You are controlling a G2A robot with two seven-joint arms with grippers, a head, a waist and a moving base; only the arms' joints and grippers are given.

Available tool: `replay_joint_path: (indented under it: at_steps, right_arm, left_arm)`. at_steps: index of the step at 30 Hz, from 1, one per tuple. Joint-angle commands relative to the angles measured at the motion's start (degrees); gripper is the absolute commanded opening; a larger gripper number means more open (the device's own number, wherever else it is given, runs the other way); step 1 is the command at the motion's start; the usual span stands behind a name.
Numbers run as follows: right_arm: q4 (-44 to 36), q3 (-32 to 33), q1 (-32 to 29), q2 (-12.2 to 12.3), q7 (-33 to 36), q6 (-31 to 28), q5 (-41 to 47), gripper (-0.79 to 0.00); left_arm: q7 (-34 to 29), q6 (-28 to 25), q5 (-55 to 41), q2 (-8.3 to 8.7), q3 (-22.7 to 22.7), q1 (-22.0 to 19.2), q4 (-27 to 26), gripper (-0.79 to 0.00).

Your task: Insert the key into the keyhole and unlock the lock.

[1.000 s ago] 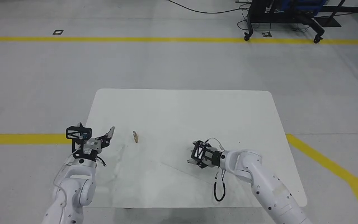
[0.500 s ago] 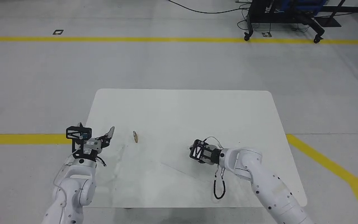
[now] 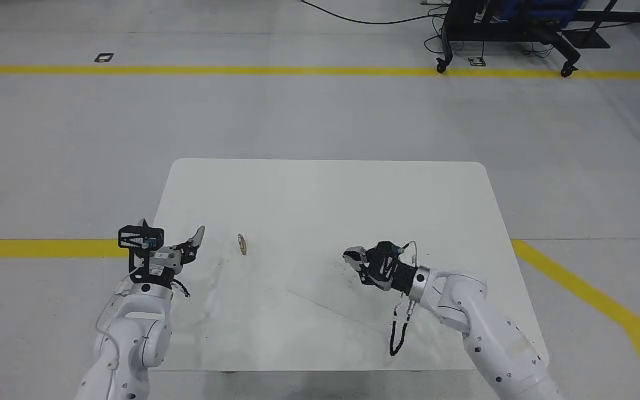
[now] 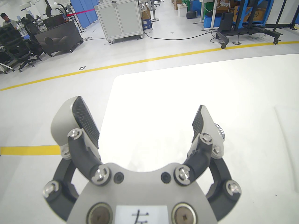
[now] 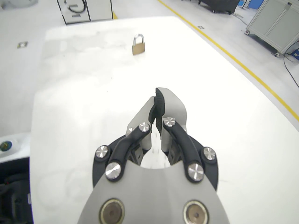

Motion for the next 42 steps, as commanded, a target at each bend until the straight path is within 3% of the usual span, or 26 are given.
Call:
replay_joint_path:
  at_steps: [1,5,17,22,27,31,39,42]
  right_arm:
    - [1.76,1.51,0.07,0.12,-1.13,-2.60,7.02,-0.785]
    - [5.05,3.92,0.26,0.63,0.20,-10.38,18.26,-0.785]
    - [5.39,4.11,0.33,0.69,0.60,-10.89,19.05,-0.785]
    - [5.61,1.65,0.66,0.21,-0.58,-11.87,22.39,-0.785]
    - [9.37,-4.29,4.26,-1.15,-2.26,-14.37,30.04,-0.785]
    - [13.30,-8.20,6.79,-2.07,-1.09,-16.08,38.05,-0.785]
    - [13.30,-8.20,6.79,-2.07,-1.09,-16.08,38.05,-0.785]
    - [13.42,-8.27,6.67,-2.09,-0.95,-15.60,38.15,-0.785]
  left_arm:
    - [0.00,0.00,0.00,0.00,0.00,0.00,0.00,0.000]
    - [0.00,0.00,0.00,0.00,0.00,0.00,0.00,0.000]
    - [0.00,0.00,0.00,0.00,0.00,0.00,0.00,0.000]
    - [0.81,-8.74,-18.27,-0.52,-0.11,-1.09,-1.94,0.000]
    - [-9.93,-22.08,-44.70,-0.55,0.07,-4.29,-2.05,0.000]
    - [-16.06,-25.24,-46.74,-0.08,-0.79,-5.57,-2.82,0.000]
    - [-16.65,-25.45,-47.10,-0.08,-0.36,-5.43,-2.69,0.000]
    - [-19.60,-30.01,-60.56,-0.22,1.59,-5.53,-1.20,0.000]
